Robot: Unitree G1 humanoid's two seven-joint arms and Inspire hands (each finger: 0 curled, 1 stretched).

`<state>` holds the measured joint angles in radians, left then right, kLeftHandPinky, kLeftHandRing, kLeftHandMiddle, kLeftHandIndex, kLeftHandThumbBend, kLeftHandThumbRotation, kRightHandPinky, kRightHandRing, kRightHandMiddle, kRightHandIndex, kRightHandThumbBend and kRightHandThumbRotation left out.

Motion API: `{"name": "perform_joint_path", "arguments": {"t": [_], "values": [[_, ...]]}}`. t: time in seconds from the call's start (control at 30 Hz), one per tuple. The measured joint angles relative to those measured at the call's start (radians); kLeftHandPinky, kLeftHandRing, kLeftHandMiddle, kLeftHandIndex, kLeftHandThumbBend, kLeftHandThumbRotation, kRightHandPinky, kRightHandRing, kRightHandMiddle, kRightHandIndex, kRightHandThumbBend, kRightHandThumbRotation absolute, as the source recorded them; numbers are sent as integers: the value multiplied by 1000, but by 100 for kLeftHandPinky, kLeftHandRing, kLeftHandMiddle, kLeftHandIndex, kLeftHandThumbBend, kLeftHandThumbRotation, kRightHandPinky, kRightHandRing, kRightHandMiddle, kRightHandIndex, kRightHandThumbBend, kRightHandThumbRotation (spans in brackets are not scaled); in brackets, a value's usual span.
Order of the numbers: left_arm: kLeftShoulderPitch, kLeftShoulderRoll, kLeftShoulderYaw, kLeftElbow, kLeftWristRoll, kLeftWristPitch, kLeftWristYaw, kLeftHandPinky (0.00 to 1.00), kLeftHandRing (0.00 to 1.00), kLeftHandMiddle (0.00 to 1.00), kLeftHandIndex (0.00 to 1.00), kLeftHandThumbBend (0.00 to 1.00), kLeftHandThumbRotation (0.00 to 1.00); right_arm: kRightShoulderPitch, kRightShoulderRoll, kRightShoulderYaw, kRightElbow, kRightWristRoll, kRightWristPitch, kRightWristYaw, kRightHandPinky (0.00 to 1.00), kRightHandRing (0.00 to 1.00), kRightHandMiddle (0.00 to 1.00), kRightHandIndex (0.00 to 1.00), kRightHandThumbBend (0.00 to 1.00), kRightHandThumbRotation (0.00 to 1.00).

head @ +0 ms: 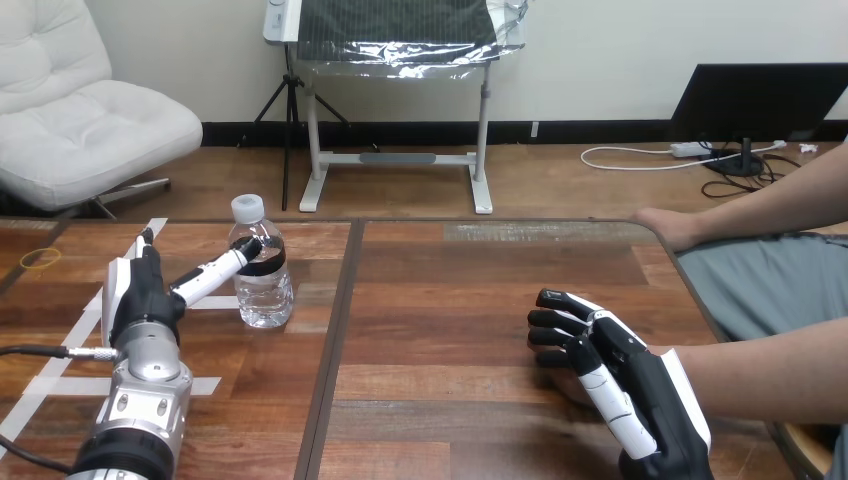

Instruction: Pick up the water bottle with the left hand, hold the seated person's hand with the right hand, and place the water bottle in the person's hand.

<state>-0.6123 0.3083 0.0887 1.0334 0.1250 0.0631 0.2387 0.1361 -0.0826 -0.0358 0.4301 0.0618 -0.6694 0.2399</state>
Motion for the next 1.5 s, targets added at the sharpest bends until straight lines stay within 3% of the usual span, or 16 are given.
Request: {"name": "perform_joint_path", "arguments": {"t": [0.37, 0.8, 1.1, 1.5], "values": [[-3, -4, -12, 2, 4, 0, -3, 96, 100, 100, 100, 100, 55, 0, 0, 0, 0, 1, 0, 1, 68, 74, 76, 78, 78, 79], [-15, -12, -31, 4, 2, 3, -42, 97, 100, 100, 100, 100, 56, 0, 0, 0, 0, 1, 0, 5, 68, 74, 76, 78, 79, 79], [-49, -18, -35, 17, -2, 38, -83, 93, 100, 100, 100, 100, 58, 0, 0, 0, 0, 1, 0, 5, 68, 74, 76, 78, 79, 80], [-105, -34, -35, 43, -5, 40, -112, 91, 100, 100, 100, 100, 59, 0, 0, 0, 0, 1, 0, 5, 68, 73, 75, 78, 80, 79]]}}
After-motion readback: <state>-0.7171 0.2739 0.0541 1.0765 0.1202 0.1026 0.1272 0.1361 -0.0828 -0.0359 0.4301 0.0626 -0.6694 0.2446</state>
